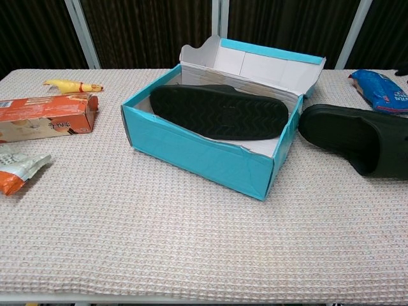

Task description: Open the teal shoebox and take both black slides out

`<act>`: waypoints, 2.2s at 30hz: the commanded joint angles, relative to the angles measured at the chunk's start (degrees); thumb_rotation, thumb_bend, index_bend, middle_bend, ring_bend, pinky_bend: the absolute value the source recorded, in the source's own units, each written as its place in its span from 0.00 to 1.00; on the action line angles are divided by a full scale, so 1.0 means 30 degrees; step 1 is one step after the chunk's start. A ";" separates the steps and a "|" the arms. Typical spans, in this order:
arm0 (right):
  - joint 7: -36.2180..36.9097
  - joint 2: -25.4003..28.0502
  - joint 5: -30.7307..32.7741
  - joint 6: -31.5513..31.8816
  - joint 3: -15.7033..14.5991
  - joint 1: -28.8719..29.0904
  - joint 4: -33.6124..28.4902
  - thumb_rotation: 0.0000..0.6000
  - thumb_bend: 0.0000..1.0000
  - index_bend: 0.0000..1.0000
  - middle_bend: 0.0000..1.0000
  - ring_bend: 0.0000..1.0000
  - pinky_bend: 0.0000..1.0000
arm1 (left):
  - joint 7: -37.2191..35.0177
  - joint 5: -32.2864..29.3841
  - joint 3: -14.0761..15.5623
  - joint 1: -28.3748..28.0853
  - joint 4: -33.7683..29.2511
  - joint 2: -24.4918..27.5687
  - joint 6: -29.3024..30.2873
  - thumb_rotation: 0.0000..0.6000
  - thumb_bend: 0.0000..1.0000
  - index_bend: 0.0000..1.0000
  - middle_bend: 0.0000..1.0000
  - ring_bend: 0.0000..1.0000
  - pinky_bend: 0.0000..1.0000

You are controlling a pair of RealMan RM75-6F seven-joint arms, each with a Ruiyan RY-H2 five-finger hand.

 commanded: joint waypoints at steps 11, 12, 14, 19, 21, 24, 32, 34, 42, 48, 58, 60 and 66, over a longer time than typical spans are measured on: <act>-0.3105 0.3922 0.0164 0.3629 0.2080 -0.1004 -0.5343 1.00 0.00 0.00 0.00 0.00 0.00 | -0.1454 -0.0591 -0.3080 -0.7682 -0.0633 -0.0595 -0.7659 1.00 0.00 0.22 0.14 0.04 0.14; -0.3402 0.4088 0.0284 0.3588 0.2137 -0.1014 -0.5603 1.00 0.00 0.00 0.00 0.00 0.00 | -0.1436 -0.1005 -0.3302 -0.8423 -0.0491 -0.1018 -0.8510 1.00 0.00 0.22 0.14 0.04 0.14; -0.3743 0.4203 0.0502 0.3526 0.2207 -0.1059 -0.5901 1.00 0.00 0.00 0.00 0.00 0.00 | -0.1413 -0.1763 -0.3662 -0.9593 -0.0195 -0.1839 -0.9757 1.00 0.00 0.22 0.14 0.04 0.15; -0.3829 0.4084 0.0782 0.3229 0.2248 -0.1116 -0.5905 1.00 0.00 0.00 0.00 0.00 0.00 | 0.0012 -0.3131 -0.4109 -1.1810 0.0784 -0.3965 -1.1464 1.00 0.00 0.23 0.19 0.10 0.20; -0.3793 0.3985 0.0863 0.3167 0.2304 -0.1128 -0.5744 1.00 0.00 0.00 0.00 0.00 0.00 | 0.1156 -0.4013 -0.4157 -1.2690 0.1183 -0.4807 -1.2227 1.00 0.00 0.24 0.19 0.10 0.22; -0.3703 0.3932 0.0948 0.3149 0.2420 -0.1156 -0.5561 1.00 0.00 0.00 0.00 0.00 0.00 | 0.2561 -0.5650 -0.4189 -1.3876 0.2073 -0.6122 -1.3226 1.00 0.00 0.24 0.19 0.11 0.23; -0.3728 0.3905 0.0900 0.3053 0.2524 -0.1230 -0.5443 1.00 0.00 0.00 0.00 0.00 0.00 | 0.5892 -1.0285 -0.4096 -1.6292 0.5515 -0.9214 -1.3729 1.00 0.00 0.24 0.19 0.13 0.25; -0.3650 0.3890 0.0843 0.3002 0.2511 -0.1254 -0.5417 1.00 0.00 0.00 0.00 0.00 0.00 | 0.6789 -1.1633 -0.3921 -1.6782 0.6260 -0.9751 -1.3761 1.00 0.00 0.24 0.19 0.13 0.25; -0.3469 0.3824 0.0621 0.2899 0.2532 -0.1275 -0.5239 1.00 0.00 0.00 0.00 0.00 0.00 | 0.9229 -1.5744 -0.3356 -1.8273 0.8758 -1.1610 -1.3482 1.00 0.00 0.24 0.19 0.13 0.26; -0.3631 0.3817 0.0727 0.2965 0.2574 -0.1401 -0.5156 1.00 0.00 0.00 0.00 0.00 0.00 | 0.9256 -1.7640 -0.3364 -1.8884 1.0026 -1.2601 -1.3867 1.00 0.00 0.30 0.29 0.22 0.30; -0.3435 0.4024 0.0788 0.3175 0.2629 -0.1727 -0.5221 1.00 0.00 0.00 0.00 0.00 0.00 | 0.5793 -1.3398 -0.3263 -1.8152 1.2810 -1.4742 -1.1418 1.00 0.32 0.64 0.65 0.58 0.61; -0.3359 0.4042 0.0767 0.3306 0.2658 -0.1813 -0.5202 1.00 0.00 0.00 0.00 0.00 0.00 | 0.4727 -1.2637 -0.3344 -1.7798 1.2621 -1.4544 -1.1222 1.00 0.34 0.66 0.67 0.59 0.62; -0.2996 0.3999 0.0486 0.3476 0.2625 -0.1949 -0.5173 1.00 0.00 0.00 0.00 0.00 0.00 | 0.2556 -1.1390 -0.3935 -1.6669 1.0161 -1.2895 -1.0357 1.00 0.34 0.66 0.67 0.59 0.62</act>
